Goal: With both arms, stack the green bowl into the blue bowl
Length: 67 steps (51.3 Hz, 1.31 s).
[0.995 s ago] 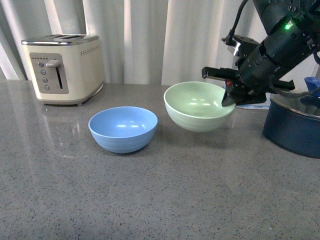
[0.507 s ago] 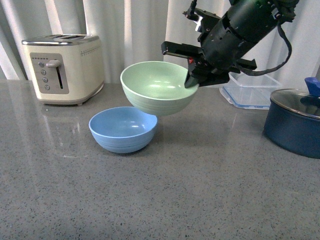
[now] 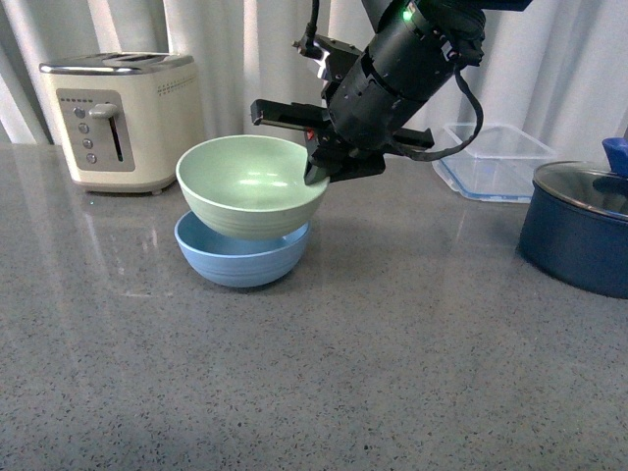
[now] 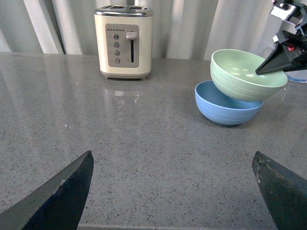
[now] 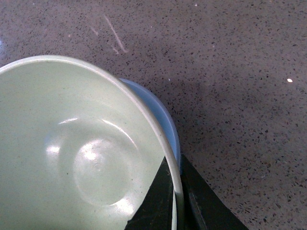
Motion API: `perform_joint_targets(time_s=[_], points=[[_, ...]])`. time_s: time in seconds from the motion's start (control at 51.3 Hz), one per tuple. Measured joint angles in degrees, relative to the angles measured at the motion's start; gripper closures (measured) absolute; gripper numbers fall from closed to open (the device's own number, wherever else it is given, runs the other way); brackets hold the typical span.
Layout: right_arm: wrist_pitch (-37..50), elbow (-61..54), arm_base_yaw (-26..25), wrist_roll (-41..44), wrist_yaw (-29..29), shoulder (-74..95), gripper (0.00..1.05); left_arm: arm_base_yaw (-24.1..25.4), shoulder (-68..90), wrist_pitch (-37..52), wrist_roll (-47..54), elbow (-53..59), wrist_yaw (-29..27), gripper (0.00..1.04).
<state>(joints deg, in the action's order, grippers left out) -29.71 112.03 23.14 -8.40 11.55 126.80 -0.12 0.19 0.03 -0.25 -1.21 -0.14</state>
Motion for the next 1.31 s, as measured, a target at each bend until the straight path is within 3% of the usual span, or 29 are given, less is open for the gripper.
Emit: perform_joint_targets(time_s=[0.605,0.956,1.209,1.307], points=[[-2.0,5.2,1.6,1.2,1.8,4.6,1.04,0.0,0.0,0.0,0.0,0.0,0.0,0.07],[-0.9,3.3,0.6,1.1,3.3,4.0,0.56,0.0,0.0,0.0,0.0,0.0,0.0,0.07],[2.5,-7.1,-3.8,0.6,3.6,-4.6,0.08,0.0,0.0,0.0,0.0,0.0,0.0,0.07],[3.7,-11.3,-5.9,0.6,3.8,-8.7,0.11,0.0,0.0,0.0,0.0,0.0,0.0,0.07]])
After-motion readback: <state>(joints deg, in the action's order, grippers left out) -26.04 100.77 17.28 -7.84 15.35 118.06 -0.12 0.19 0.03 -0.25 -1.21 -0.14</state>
